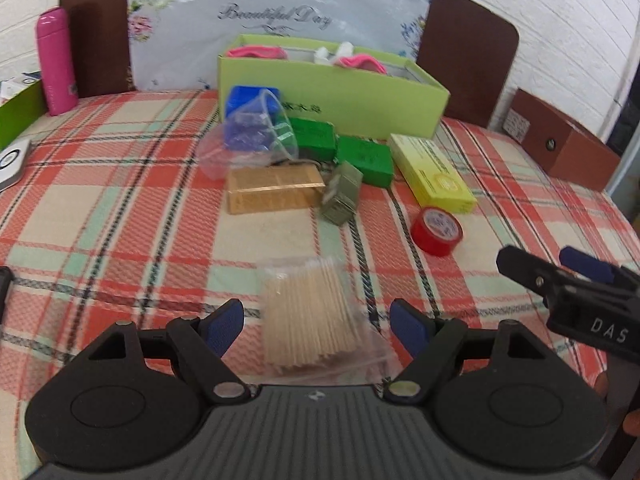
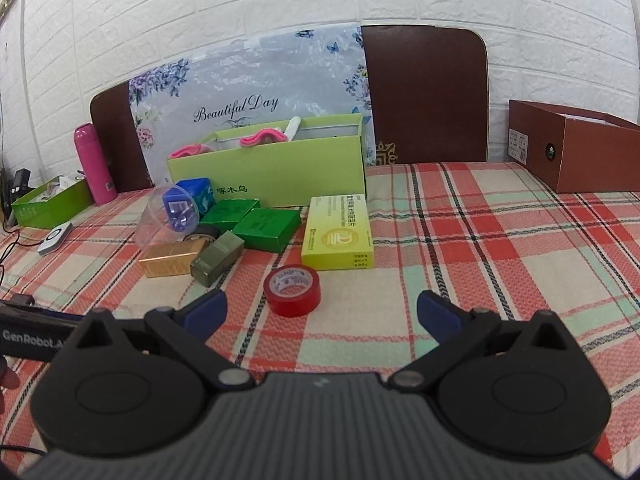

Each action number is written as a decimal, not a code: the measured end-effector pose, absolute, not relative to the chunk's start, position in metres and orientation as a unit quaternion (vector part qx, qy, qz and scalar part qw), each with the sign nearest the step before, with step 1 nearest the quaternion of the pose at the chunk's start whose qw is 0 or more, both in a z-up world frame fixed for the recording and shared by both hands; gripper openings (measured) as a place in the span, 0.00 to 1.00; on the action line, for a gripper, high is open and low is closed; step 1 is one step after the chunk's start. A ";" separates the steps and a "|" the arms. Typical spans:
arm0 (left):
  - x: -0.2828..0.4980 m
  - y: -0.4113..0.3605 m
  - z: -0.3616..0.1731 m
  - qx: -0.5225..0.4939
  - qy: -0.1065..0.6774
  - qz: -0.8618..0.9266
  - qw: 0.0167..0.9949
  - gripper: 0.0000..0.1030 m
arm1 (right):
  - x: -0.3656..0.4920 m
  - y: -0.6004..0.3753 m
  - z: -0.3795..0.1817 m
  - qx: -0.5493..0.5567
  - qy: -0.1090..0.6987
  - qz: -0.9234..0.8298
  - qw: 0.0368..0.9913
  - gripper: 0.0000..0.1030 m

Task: Organize objects
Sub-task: 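Withdraw both tools and grasp the bagged toothpicks with the left tool, then grasp the red tape roll with right tool while left lifts the toothpicks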

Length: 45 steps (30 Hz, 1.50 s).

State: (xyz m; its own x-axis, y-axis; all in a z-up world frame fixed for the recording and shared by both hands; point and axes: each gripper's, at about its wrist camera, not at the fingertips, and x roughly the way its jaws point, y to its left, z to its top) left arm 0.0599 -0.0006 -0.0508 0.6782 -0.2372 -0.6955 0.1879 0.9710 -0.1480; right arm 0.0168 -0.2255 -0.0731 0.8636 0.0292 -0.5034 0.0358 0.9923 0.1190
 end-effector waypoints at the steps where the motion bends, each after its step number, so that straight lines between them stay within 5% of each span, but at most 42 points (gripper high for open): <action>1: 0.061 -0.003 -0.055 -0.029 0.385 -0.120 0.914 0.75 | 0.017 -0.225 -0.073 0.060 0.262 -0.003 0.963 1.00; 2: 0.063 -0.004 -0.059 -0.026 0.387 -0.121 0.914 0.56 | 0.017 -0.226 -0.074 0.059 0.263 -0.003 0.963 1.00; 3: 0.065 -0.004 -0.062 -0.021 0.390 -0.119 0.913 0.48 | 0.017 -0.226 -0.074 0.059 0.264 -0.002 0.963 1.00; 8: 0.069 0.012 -0.058 -0.030 0.385 -0.129 0.913 0.31 | 0.033 -0.222 -0.080 0.053 0.276 0.009 0.960 1.00; 14: 0.067 0.020 -0.057 -0.035 0.389 -0.132 0.911 0.31 | 0.070 -0.207 -0.094 0.007 0.299 0.020 0.954 0.83; 16: 0.065 0.018 -0.055 -0.033 0.386 -0.136 0.912 0.32 | 0.082 -0.204 -0.098 0.001 0.305 0.025 0.952 0.70; 18: 0.065 0.016 -0.055 -0.034 0.386 -0.135 0.912 0.41 | 0.091 -0.202 -0.099 0.000 0.310 0.030 0.950 0.62; 20: 0.066 0.012 -0.056 -0.028 0.384 -0.130 0.914 0.60 | 0.097 -0.200 -0.102 -0.006 0.313 0.033 0.949 0.48; 21: 0.066 0.009 -0.057 -0.021 0.383 -0.127 0.915 0.60 | 0.097 -0.200 -0.103 -0.005 0.315 0.038 0.948 0.44; 29: 0.073 0.004 -0.064 -0.001 0.387 -0.123 0.914 0.61 | 0.049 -0.196 -0.098 -0.019 0.322 0.062 0.945 0.44; 34: 0.076 0.002 -0.063 0.004 0.387 -0.132 0.913 0.47 | 0.024 -0.197 -0.098 -0.010 0.323 0.068 0.944 0.51; 45: 0.074 0.000 -0.064 0.012 0.383 -0.141 0.913 0.49 | 0.026 -0.193 -0.103 -0.009 0.325 0.068 0.943 0.56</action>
State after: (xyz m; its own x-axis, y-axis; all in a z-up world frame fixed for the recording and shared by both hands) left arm 0.0739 -0.0003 -0.0638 0.6672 -0.2488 -0.7021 0.2679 0.9596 -0.0855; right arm 0.0259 -0.1926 -0.1026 0.7798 0.1231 -0.6139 -0.1352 0.9905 0.0269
